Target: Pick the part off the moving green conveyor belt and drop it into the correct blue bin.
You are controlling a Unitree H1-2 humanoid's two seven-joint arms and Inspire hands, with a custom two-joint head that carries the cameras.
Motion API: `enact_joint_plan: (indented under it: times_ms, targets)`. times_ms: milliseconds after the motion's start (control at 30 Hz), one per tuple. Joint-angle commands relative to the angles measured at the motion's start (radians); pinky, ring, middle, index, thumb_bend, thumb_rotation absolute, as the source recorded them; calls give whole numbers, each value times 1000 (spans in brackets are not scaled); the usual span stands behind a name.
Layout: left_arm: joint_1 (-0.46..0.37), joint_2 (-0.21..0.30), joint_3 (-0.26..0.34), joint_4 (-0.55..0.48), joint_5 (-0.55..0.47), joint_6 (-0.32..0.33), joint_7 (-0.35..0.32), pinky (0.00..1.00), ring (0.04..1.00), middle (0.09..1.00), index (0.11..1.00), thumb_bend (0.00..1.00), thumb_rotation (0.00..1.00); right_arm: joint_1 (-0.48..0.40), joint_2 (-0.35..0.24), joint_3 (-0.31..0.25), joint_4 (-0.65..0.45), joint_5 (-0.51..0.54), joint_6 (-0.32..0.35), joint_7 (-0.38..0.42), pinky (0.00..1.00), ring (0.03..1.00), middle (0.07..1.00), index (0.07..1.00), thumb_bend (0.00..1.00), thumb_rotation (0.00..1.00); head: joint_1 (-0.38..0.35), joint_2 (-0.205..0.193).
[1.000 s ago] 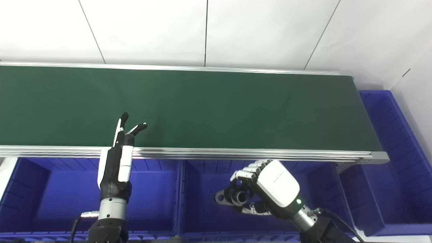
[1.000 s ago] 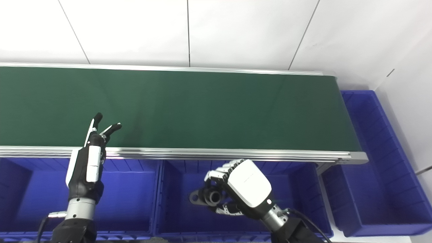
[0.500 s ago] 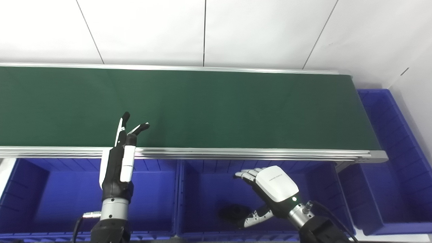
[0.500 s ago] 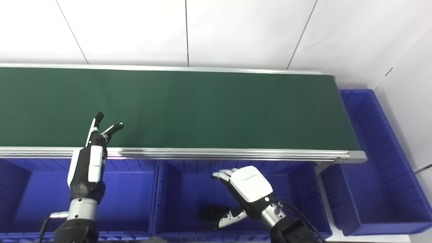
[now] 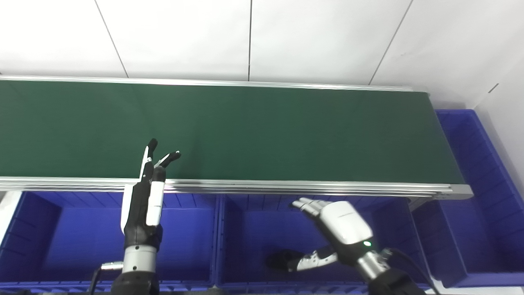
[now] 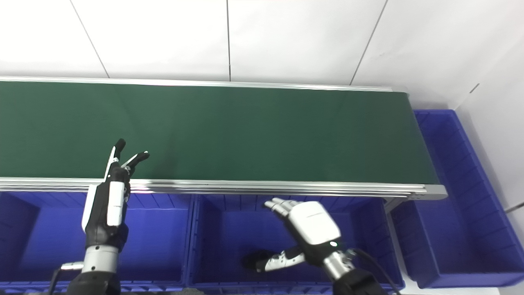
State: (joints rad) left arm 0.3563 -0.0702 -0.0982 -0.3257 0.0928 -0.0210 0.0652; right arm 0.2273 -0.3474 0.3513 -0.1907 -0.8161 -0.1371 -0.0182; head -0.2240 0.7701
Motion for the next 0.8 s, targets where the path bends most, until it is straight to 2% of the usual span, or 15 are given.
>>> enact_joint_plan:
  times_ms: [0, 33, 100, 200, 267, 333, 400, 467, 567, 767]
  targets:
    - [8, 11, -21, -7, 22, -90, -13, 979, 940, 916, 992, 595, 1000, 36, 25, -26, -125, 146, -29, 6, 630, 760, 816, 809, 770, 759, 11, -23]
    - [16, 15, -26, -4, 29, -105, -14, 969, 947, 937, 992, 624, 1000, 60, 36, -38, -170, 211, -14, 19, 642, 765, 819, 814, 732, 771, 14, -31]
    - [28, 26, -38, 4, 40, -148, -15, 948, 959, 968, 996, 644, 1000, 122, 87, -73, -250, 355, -9, -8, 639, 766, 828, 811, 697, 794, 19, -43]
    - [43, 42, -48, 13, 57, -200, -15, 971, 989, 997, 1000, 659, 1000, 215, 213, -128, -303, 539, -18, -78, 680, 803, 859, 815, 687, 837, 31, -66]
    - [55, 52, -51, 18, 68, -229, -17, 994, 998, 1000, 1000, 709, 1000, 248, 278, -148, -281, 600, -88, -115, 717, 822, 871, 836, 653, 860, 38, -80]
    - [69, 58, -52, 22, 76, -256, -16, 1000, 1000, 1000, 1000, 816, 1000, 259, 334, -168, -219, 639, -175, -149, 771, 850, 899, 872, 648, 886, 43, -90]
    - [81, 57, -50, 29, 68, -285, -11, 1000, 1000, 1000, 1000, 838, 1000, 263, 369, -187, -168, 673, -214, -159, 782, 853, 903, 878, 643, 891, 48, -97]
    - [92, 51, -48, 42, 43, -317, -9, 1000, 1000, 1000, 1000, 822, 1000, 260, 388, -202, -132, 720, -211, -152, 858, 889, 935, 920, 618, 961, 53, -103]
    - [106, 43, -44, 54, 1, -329, -14, 1000, 1000, 1000, 1000, 756, 1000, 249, 397, -220, -102, 760, -205, -138, 919, 917, 966, 951, 683, 963, 59, -106]
    - [129, 30, -43, 50, 6, -308, -12, 1000, 1000, 1000, 1000, 712, 1000, 243, 400, -227, -66, 728, -214, -131, 912, 919, 961, 946, 690, 963, 71, -119]
